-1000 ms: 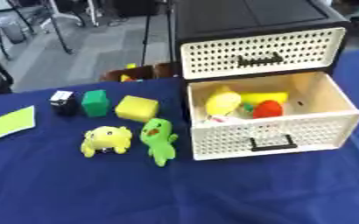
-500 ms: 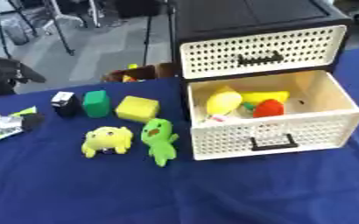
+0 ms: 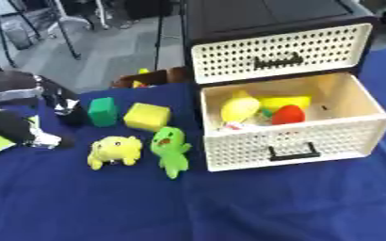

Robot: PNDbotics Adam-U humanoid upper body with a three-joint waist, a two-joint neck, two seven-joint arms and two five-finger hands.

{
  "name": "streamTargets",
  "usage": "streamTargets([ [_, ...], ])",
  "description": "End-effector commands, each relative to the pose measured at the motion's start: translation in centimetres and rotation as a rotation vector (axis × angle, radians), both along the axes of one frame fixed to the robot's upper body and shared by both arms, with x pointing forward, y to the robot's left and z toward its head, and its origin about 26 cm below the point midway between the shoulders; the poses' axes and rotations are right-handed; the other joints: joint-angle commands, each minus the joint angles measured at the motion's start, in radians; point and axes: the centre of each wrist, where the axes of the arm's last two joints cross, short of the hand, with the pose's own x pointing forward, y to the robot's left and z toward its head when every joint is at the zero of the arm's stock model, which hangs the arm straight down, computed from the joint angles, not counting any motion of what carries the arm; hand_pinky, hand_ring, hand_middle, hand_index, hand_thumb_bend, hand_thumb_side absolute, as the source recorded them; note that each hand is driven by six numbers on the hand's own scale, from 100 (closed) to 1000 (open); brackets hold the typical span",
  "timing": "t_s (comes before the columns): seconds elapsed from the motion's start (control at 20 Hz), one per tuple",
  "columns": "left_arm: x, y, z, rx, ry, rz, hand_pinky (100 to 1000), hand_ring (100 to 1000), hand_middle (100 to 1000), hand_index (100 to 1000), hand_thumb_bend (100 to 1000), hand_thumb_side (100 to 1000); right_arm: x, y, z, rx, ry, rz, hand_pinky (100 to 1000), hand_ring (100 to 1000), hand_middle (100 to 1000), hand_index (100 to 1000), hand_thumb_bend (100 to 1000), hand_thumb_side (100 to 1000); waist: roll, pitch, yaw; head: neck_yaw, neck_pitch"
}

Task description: Pick up objects from table and place into drawer.

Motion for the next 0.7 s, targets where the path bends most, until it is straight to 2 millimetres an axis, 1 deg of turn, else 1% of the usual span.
streamTargets([
  [0.05,1.0,0.1,0.4,0.000,0.006,0.011,671,774,796,932,615,682,-0.5,0.2,0.9,0.002,-0.030,0.016,686,664,624,790,128,876,-0.003,-0.015,-0.004,0.010,0.000],
  [0.25,2.4,-0.4,-0.5,-0.001,0.036,0.019,672,779,802,929,622,667,-0.5,0.4,1.0,0.007,-0.028,0.024,688,663,623,788,128,875,0.000,-0.012,-0.014,0.016,-0.001],
  [0.4,2.9,-0.3,-0.9,0.005,0.038,0.019,672,779,802,929,622,667,-0.5,0.4,1.0,0.008,-0.027,0.025,688,663,623,788,128,875,0.001,-0.011,-0.016,0.016,-0.001],
  [0.45,3.0,-0.3,-1.0,0.006,0.039,0.019,680,786,802,924,637,653,-0.5,0.4,1.1,0.008,-0.027,0.026,687,661,622,785,127,874,0.001,-0.010,-0.016,0.017,-0.002],
  [0.5,3.2,-0.6,-1.3,0.011,0.053,0.025,683,788,804,924,635,652,-0.5,0.5,1.1,0.011,-0.030,0.032,688,661,622,785,127,873,0.003,-0.007,-0.025,0.023,-0.004],
  [0.55,3.6,-0.8,-1.6,0.017,0.071,0.037,686,792,808,925,632,632,-0.5,0.6,1.2,0.013,-0.031,0.037,687,660,622,784,114,874,0.005,-0.005,-0.031,0.027,-0.005],
  [0.6,4.0,-1.0,-1.9,0.023,0.086,0.052,687,794,811,924,627,647,-0.5,0.6,1.2,0.015,-0.032,0.041,686,660,621,784,128,873,0.006,-0.003,-0.036,0.031,-0.006],
  [0.7,4.8,-0.9,-2.6,0.036,0.102,0.080,692,797,815,923,625,642,-0.5,0.7,1.2,0.018,-0.032,0.048,684,658,621,784,128,873,0.008,0.000,-0.043,0.036,-0.010],
])
